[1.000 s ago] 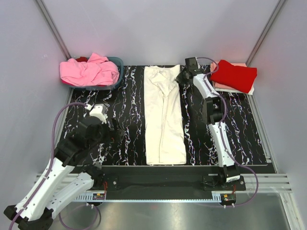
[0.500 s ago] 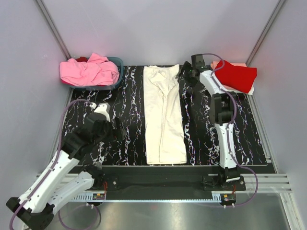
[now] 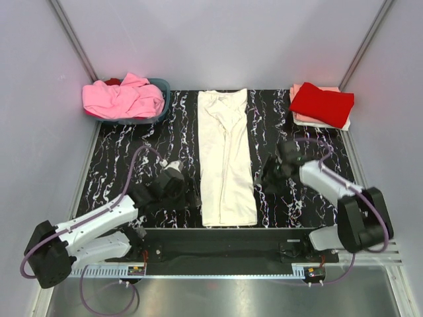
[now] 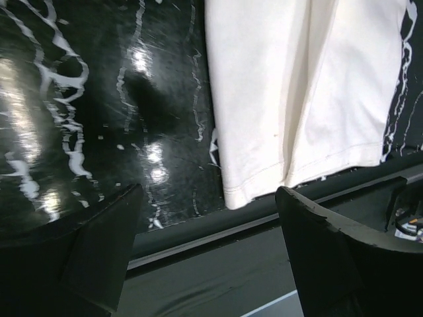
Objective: Fold and stack the t-shirts
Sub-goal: Fold the tshirt
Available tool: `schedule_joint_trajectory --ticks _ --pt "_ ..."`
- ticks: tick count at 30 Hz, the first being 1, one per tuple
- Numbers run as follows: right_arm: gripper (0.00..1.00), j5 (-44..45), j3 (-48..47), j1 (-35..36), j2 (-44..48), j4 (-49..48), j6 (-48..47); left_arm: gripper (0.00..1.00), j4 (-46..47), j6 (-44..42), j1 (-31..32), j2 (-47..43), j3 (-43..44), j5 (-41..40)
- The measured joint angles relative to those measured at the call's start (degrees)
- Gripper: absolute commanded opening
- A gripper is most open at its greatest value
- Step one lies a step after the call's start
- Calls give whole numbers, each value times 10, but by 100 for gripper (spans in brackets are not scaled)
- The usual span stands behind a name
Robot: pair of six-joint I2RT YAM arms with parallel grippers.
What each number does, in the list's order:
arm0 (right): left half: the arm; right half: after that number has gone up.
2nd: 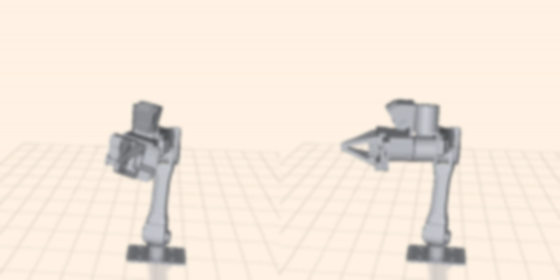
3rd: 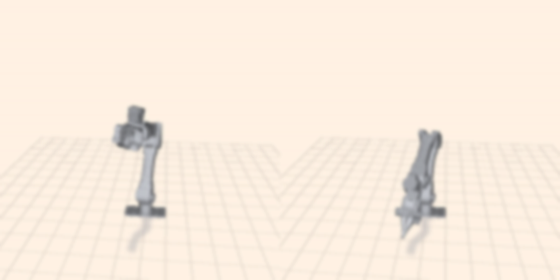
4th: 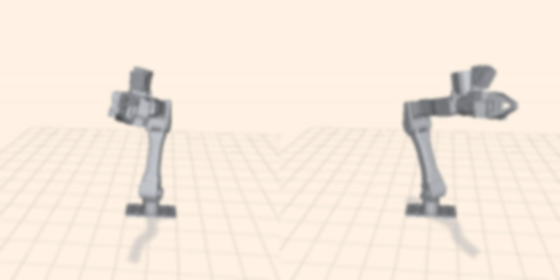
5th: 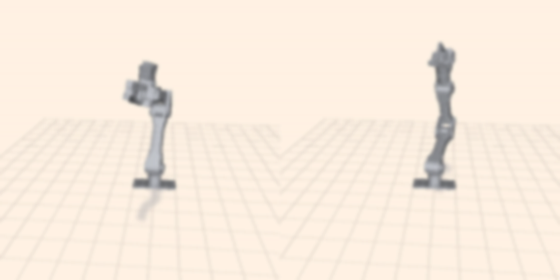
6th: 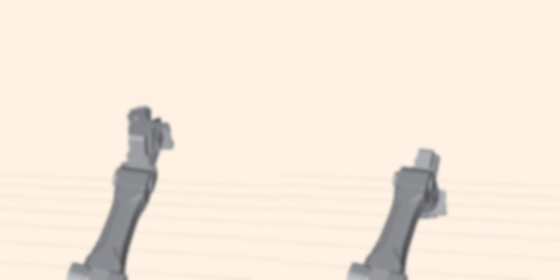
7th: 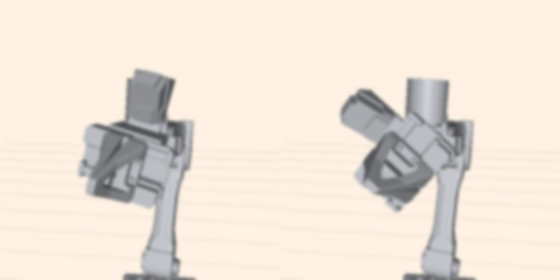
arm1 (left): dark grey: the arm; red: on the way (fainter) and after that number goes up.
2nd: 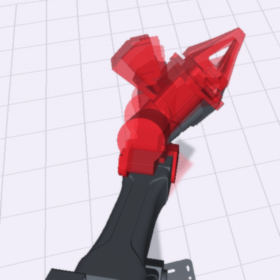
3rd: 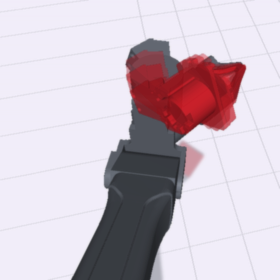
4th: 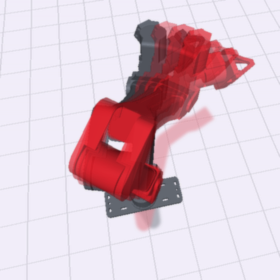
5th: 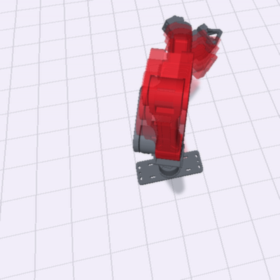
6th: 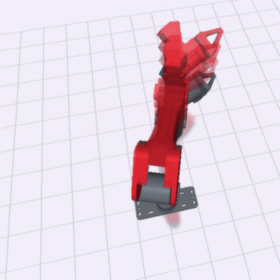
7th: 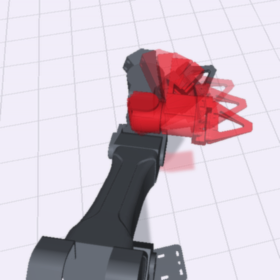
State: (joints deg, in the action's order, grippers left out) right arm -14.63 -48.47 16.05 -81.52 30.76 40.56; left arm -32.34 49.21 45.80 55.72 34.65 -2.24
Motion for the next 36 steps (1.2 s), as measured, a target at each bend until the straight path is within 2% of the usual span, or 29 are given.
schedule_joint_trajectory --ticks 2,6,10,14,19,20,21,23,25,28,32,35,36 --pt "53 0 74 55 52 7 31 85 28 20 14 11 -15 5" --pt "45 -1 159 146 139 5 94 84 66 64 38 15 -46 10" --pt "43 4 196 155 171 0 129 84 86 99 66 17 -64 9" --pt "47 5 196 156 162 -1 138 83 97 127 89 33 -67 5" --pt "47 6 196 169 137 -1 139 83 99 152 96 39 -72 0" --pt "42 7 195 171 132 -1 139 83 98 156 97 40 -73 -2" --pt "31 8 193 175 124 0 138 82 100 161 97 40 -76 -3" --pt "20 15 181 185 102 4 135 82 102 170 97 40 -84 -3" --pt "5 17 170 193 83 5 134 81 109 180 97 40 -98 -3" --pt "0 21 163 198 77 5 136 80 131 192 99 39 -108 -3" --pt "0 25 163 200 77 5 137 79 163 202 107 47 -116 -2" --pt "0 27 163 201 77 5 137 70 189 208 117 66 -115 -1" --pt "0 28 163 201 77 5 137 63 195 210 121 74 -113 -1"
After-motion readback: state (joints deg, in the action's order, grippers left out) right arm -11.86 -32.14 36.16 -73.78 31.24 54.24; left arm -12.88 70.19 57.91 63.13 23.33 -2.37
